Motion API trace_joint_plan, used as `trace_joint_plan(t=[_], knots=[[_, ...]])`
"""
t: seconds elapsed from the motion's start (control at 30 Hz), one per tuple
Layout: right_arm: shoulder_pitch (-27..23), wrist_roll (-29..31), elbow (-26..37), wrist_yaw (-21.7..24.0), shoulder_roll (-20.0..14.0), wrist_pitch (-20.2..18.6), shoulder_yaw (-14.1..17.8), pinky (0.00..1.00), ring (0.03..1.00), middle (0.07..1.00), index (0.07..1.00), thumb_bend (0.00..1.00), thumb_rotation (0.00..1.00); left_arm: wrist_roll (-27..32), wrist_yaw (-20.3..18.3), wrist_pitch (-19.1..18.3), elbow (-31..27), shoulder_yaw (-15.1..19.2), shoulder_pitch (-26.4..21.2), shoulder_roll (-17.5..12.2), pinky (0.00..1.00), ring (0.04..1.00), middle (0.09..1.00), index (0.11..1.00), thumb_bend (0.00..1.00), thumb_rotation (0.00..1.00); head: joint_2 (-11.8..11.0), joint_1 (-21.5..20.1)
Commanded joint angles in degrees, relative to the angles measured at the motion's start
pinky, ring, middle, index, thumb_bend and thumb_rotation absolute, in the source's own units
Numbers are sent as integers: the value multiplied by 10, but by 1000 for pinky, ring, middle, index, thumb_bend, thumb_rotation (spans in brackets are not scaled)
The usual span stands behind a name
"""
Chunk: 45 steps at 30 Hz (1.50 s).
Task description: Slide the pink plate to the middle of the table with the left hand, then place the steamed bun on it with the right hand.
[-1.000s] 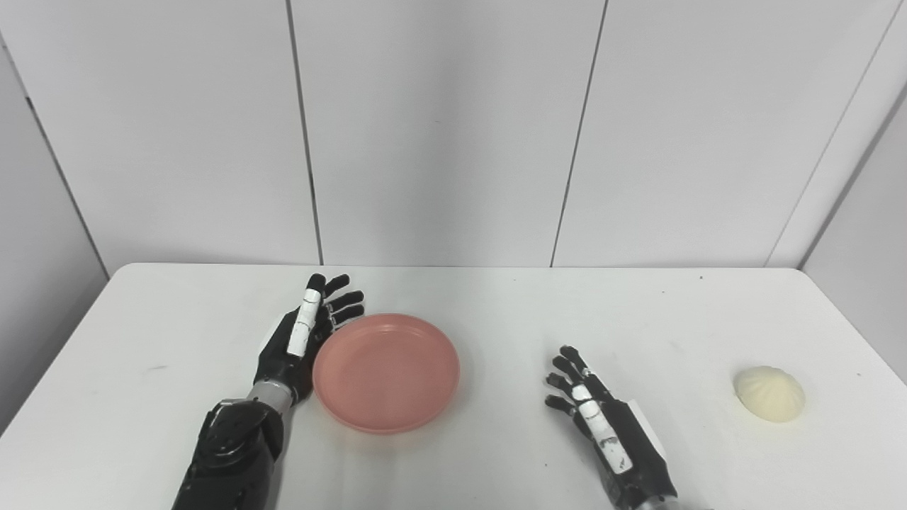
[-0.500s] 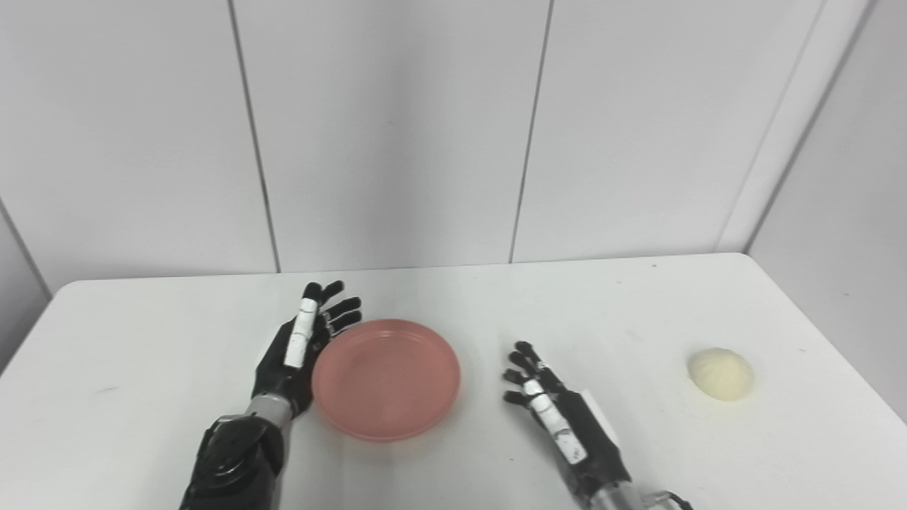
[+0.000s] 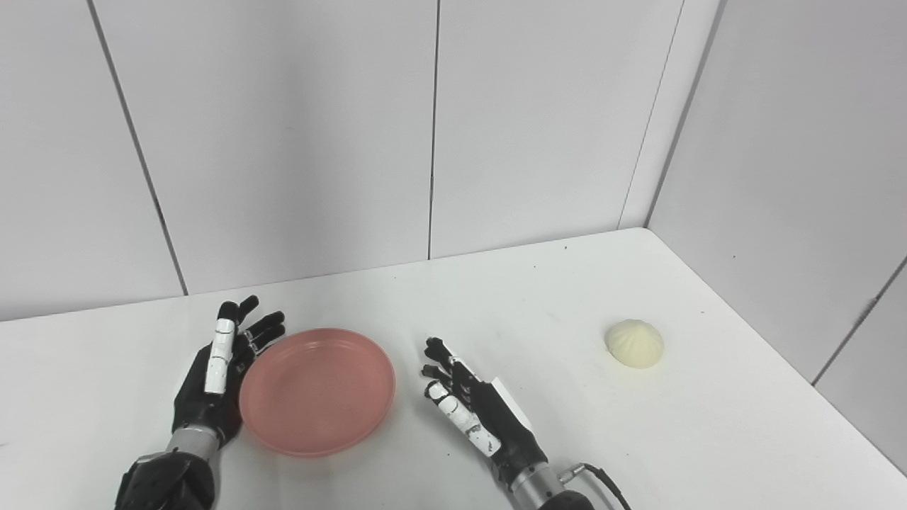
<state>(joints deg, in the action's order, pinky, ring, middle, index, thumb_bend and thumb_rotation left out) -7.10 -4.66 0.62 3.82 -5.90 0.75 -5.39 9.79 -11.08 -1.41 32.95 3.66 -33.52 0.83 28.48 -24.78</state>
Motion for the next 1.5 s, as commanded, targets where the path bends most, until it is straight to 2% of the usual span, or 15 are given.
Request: trace_joint_plan(t=[0.0,0.1,0.2,0.23,0.33,0.43,0.5,0.6,0.77,0.93,1.03,1.17,1.2,1.37,1.47], knots=[[-5,-15,-6,-3,8,24,-10,791,892,948,950,814,870,6,-8,7,-6,-2,-4,-4,829,844,788,903,785,897,-1,-4],[-2,-49,-9,-43,18,59,-3,747,851,918,975,811,879,9,-10,2,-10,0,-1,-3,840,851,795,906,771,890,-8,-8],[-1,-72,4,-72,24,79,9,764,858,919,985,825,874,7,-12,5,-2,-1,-4,-4,840,857,808,915,778,905,-11,-12],[-4,-100,24,-79,19,61,10,766,859,919,985,824,872,9,-14,6,1,0,-5,-4,838,858,809,915,779,907,-16,-20],[-18,-184,95,-67,-2,-38,10,788,867,948,963,848,917,14,-20,13,19,3,-11,-6,870,869,823,922,792,889,-23,-29],[-29,-227,157,-23,-24,-137,10,784,888,955,951,887,901,15,-25,24,36,3,-16,-9,895,873,818,926,793,888,-26,-29],[-37,-244,193,8,-47,-183,10,769,881,951,951,910,868,12,-25,28,36,2,-16,-11,895,868,801,925,764,907,-28,-27],[-49,-271,230,35,-80,-222,14,728,854,929,945,955,821,9,-25,31,31,-1,-13,-13,885,870,802,934,712,928,-30,-22],[-78,-357,278,82,-141,-270,27,674,802,878,922,1000,812,13,-27,41,55,1,-21,-13,891,867,805,935,722,918,-37,-23],[-120,-471,326,188,-134,-277,94,612,777,873,900,999,797,16,-30,61,86,5,-31,-9,875,861,809,921,770,896,-41,-22],[-144,-529,333,249,-155,-277,127,617,809,887,897,1000,734,13,-30,66,93,3,-33,-10,863,860,804,919,765,906,-41,-20],[-162,-601,329,306,-207,-275,131,607,810,876,876,1000,719,11,-30,66,92,2,-32,-11,871,860,796,929,745,922,-38,-20],[-164,-610,330,314,-213,-274,131,607,814,874,871,1000,715,11,-30,65,91,1,-32,-11,870,859,796,930,744,924,-38,-20],[-187,-665,313,428,-255,-276,156,653,886,895,855,1000,652,8,-28,56,80,-1,-28,-13,867,856,790,934,724,934,-37,-21],[-188,-687,291,465,-271,-275,160,629,854,883,848,1000,589,7,-26,52,73,-3,-26,-12,862,853,791,940,720,936,-35,-19]])
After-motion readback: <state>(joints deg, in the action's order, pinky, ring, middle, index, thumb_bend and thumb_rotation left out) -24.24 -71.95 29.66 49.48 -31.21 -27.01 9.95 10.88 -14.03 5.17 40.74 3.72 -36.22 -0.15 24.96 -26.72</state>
